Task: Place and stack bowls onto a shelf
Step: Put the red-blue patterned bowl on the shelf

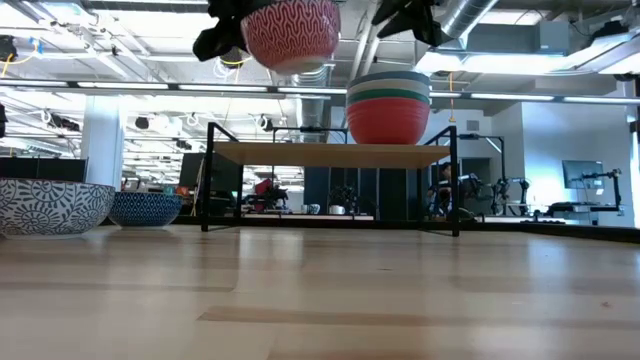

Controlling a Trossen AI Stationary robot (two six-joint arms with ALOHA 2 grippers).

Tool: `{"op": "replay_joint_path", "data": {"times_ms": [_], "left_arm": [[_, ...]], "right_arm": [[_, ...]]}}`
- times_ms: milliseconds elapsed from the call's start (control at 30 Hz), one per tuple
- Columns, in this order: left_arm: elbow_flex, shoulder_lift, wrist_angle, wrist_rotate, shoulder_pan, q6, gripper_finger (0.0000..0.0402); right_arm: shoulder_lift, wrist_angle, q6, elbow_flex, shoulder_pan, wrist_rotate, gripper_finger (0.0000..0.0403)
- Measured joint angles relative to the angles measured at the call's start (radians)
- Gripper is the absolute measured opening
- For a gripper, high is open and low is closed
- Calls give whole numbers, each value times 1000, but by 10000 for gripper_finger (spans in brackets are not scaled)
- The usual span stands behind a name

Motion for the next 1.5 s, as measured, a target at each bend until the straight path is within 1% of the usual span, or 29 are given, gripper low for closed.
{"op": "replay_joint_path", "data": {"times_ms": [133,333,533,633,767,833,933,1033,1100,1267,1500], "left_arm": [[34,-15,-6,-1,31,35,5],[99,-19,-39,5,113,86,5],[179,-20,-93,13,225,184,5],[206,-20,-87,71,318,246,5],[210,-9,-87,153,451,296,5],[210,9,-86,194,514,324,5],[210,53,-77,251,588,358,5],[209,103,-80,283,647,392,5],[209,142,-78,315,681,411,5],[208,230,-79,351,725,444,7],[208,300,-62,352,743,469,14]], "right_arm": [[0,-2,-1,44,7,-37,134],[0,-15,-8,123,6,-30,134],[0,-119,-35,133,-1,-22,134],[-1,-137,-28,96,12,-19,134],[3,-144,6,43,77,-13,134],[0,-130,25,22,109,3,134],[2,-118,57,4,141,56,134],[0,-112,87,5,157,110,134],[0,-113,105,5,160,121,134],[0,-113,143,5,158,139,134],[21,-49,174,6,202,139,134]]}}
